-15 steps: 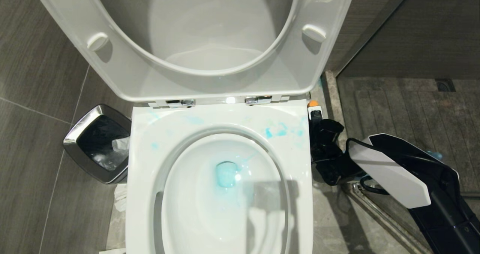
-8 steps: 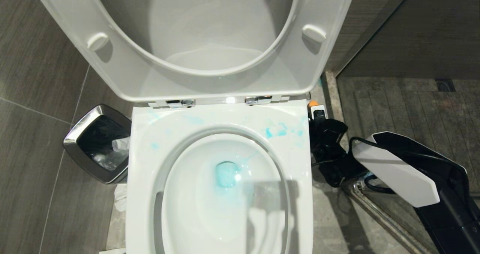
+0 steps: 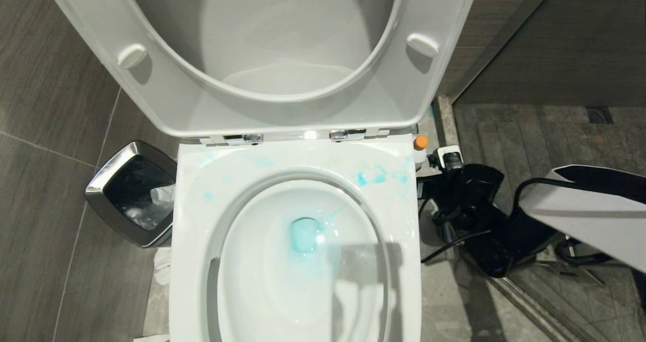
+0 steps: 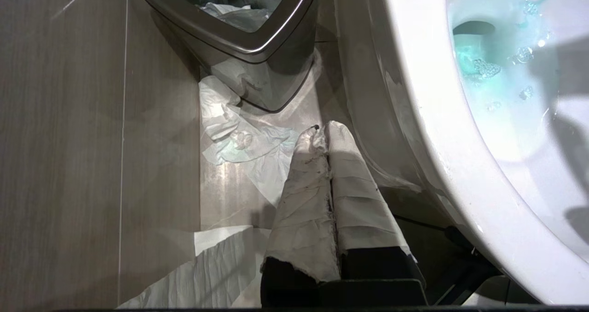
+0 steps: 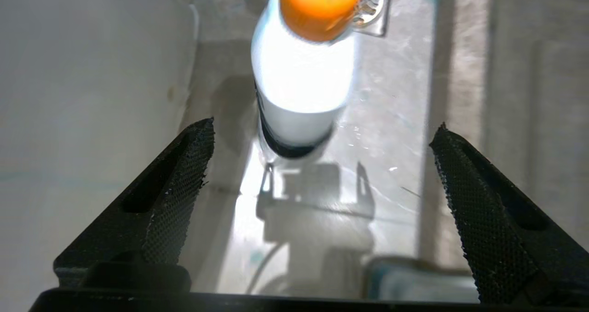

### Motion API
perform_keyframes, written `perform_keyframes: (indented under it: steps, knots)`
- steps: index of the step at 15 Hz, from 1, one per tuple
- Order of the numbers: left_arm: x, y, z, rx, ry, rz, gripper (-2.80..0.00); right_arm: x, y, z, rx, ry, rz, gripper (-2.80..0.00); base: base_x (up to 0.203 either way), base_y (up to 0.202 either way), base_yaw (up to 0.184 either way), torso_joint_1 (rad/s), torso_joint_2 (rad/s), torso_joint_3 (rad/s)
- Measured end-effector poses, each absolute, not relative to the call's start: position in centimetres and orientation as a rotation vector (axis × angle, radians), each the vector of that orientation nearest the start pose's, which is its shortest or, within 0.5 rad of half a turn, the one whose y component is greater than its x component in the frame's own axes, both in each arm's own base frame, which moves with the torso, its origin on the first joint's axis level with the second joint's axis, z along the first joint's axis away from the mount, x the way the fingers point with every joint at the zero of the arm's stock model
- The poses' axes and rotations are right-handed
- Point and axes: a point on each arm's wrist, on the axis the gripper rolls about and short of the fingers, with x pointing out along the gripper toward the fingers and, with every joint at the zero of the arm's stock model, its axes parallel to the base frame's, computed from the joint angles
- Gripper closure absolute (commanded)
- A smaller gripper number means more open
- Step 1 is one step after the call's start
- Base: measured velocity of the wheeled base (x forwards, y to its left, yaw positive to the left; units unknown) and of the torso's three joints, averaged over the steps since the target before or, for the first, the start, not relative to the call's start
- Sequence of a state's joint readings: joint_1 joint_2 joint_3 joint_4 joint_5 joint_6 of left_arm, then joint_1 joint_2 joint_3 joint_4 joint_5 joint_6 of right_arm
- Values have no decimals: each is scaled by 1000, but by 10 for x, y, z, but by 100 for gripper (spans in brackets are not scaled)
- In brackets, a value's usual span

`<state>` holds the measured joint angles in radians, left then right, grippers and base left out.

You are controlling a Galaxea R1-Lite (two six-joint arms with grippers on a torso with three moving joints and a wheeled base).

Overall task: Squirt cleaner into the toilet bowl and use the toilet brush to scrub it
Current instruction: Place the cleaning agent on the floor, then scrub the toilet bowl

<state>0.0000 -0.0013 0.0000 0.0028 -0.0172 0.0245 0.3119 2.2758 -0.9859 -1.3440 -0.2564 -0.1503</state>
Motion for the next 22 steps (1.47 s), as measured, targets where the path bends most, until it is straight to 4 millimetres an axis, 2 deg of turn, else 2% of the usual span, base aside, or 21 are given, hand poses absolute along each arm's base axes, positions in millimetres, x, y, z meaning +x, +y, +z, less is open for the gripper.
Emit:
perform_keyframes:
  steps: [6, 12, 15, 19, 20, 22]
  knots:
    - [-23, 0, 75, 25, 2, -17, 0, 317, 98, 152, -149, -99, 31, -280, 0, 0, 0, 0, 0, 0]
    - [-23, 0, 75, 25, 1, -17, 0, 252, 76, 214, -128, -193, 5, -280, 0, 0, 0, 0, 0, 0]
    - [-23, 0, 75, 25, 2, -17, 0, 209, 62, 234, -157, -129, 19, -280, 0, 0, 0, 0, 0, 0]
    - [-23, 0, 75, 25, 2, -17, 0, 165, 49, 245, -207, -75, 66, -280, 0, 0, 0, 0, 0, 0]
    - [-23, 0, 75, 24, 2, -17, 0, 157, 47, 246, -211, -70, 77, 0, 0, 0, 0, 0, 0, 0]
    - [-23, 0, 75, 24, 2, -18, 0, 143, 42, 246, -221, -49, 84, 0, 0, 0, 0, 0, 0, 0]
